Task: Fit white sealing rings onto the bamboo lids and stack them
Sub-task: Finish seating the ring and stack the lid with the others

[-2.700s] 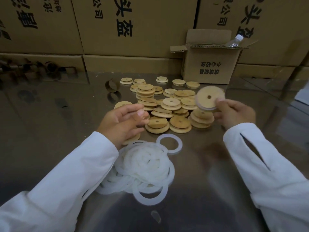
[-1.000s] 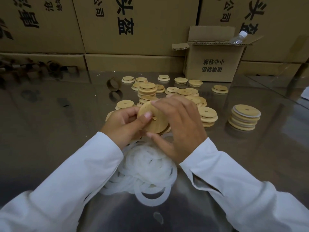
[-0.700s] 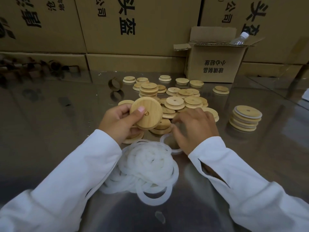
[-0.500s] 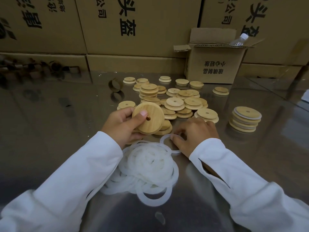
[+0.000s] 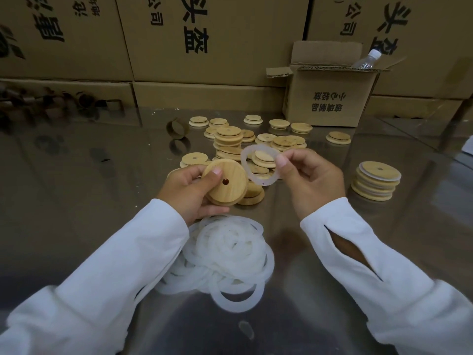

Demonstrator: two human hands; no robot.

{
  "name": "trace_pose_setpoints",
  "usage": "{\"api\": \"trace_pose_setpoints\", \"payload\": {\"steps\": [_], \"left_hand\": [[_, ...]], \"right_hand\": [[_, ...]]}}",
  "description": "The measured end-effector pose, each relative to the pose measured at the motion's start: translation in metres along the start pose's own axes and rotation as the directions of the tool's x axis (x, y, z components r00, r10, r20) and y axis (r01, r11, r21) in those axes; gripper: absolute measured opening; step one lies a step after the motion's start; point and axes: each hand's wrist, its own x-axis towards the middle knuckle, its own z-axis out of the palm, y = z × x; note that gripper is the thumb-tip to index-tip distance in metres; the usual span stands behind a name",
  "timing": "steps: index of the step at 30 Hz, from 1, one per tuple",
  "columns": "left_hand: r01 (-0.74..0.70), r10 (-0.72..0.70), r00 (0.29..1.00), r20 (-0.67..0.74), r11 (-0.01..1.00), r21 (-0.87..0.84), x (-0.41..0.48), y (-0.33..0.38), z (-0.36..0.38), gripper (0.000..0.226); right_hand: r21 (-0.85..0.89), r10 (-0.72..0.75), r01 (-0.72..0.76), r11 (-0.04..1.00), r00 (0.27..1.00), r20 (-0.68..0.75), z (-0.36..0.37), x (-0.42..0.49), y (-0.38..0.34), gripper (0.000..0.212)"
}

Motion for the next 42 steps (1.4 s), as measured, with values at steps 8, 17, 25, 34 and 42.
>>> {"api": "trace_pose_setpoints", "payload": {"steps": [8,17,25,34,42], "left_hand": [[0.144,-0.152,0.987,-0.046,0.980,-0.138,-0.002,0.008,0.005,0.041],[0.091,-0.087,0.993,0.082,0.995,-0.049,-0.010,0.009,0.011,0.034],[-0.076,0.064,0.986,0.153,0.994,0.076,-0.012,0.003,0.009,0.017],[-0.128,0.106,0.981,0.160,0.983,0.133,-0.013,-0.002,0.011,0.021],[-0.173,0.137,0.971,0.198,0.969,0.174,-0.013,-0.004,0.011,0.017]], "right_hand": [[0.279,0.206,-0.265,0.923,0.953,0.223,0.002,-0.003,-0.005,0.015],[0.117,0.297,-0.318,0.941,0.940,0.167,0.011,-0.007,-0.003,0.014],[0.119,0.313,-0.327,0.937,0.941,0.127,0.012,-0.008,-0.006,0.015],[0.074,0.338,-0.345,0.936,0.937,0.088,0.015,-0.010,-0.004,0.016],[0.070,0.353,-0.357,0.931,0.933,0.063,0.015,-0.010,-0.007,0.011]]}}
